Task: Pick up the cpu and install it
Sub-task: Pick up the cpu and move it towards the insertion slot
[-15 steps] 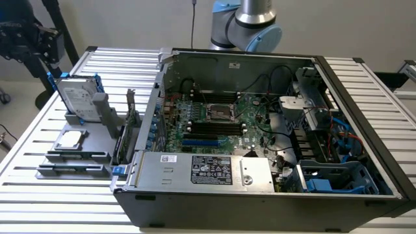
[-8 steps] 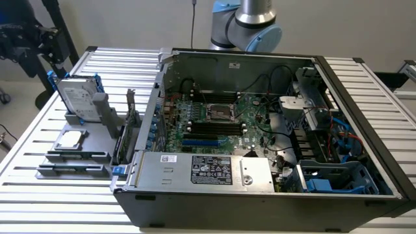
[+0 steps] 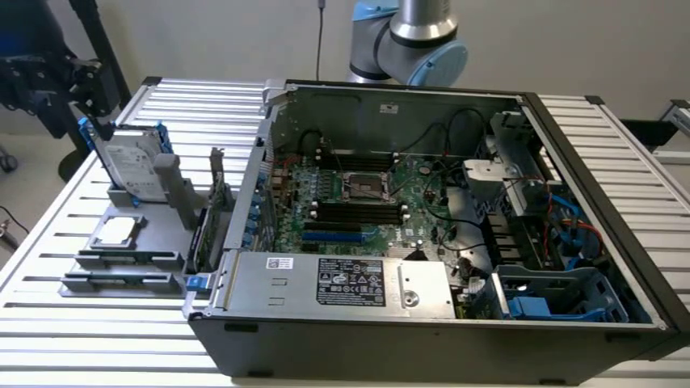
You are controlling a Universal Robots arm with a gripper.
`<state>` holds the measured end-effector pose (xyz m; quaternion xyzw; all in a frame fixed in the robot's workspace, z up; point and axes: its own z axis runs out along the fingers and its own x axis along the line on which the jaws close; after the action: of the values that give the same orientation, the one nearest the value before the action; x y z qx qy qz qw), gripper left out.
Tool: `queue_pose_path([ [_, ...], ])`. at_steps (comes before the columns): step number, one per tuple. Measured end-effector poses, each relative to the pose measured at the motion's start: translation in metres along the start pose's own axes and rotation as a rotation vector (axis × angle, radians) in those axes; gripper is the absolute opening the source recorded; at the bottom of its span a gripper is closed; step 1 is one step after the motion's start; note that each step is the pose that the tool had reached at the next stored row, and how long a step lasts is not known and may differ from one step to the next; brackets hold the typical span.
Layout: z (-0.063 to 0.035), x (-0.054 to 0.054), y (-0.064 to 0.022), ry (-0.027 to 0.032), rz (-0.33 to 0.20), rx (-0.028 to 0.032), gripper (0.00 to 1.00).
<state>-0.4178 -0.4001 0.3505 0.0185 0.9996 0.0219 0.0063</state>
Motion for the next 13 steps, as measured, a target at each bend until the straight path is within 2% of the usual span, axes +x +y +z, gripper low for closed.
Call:
queue_pose_path([
  [4, 0.0071, 0.0, -0.0031, 0.0007, -0.009, -0.0003, 0.65],
  [13, 0.0229, 0.0, -0.0139, 0.0073, -0.033, -0.0007, 0.65],
])
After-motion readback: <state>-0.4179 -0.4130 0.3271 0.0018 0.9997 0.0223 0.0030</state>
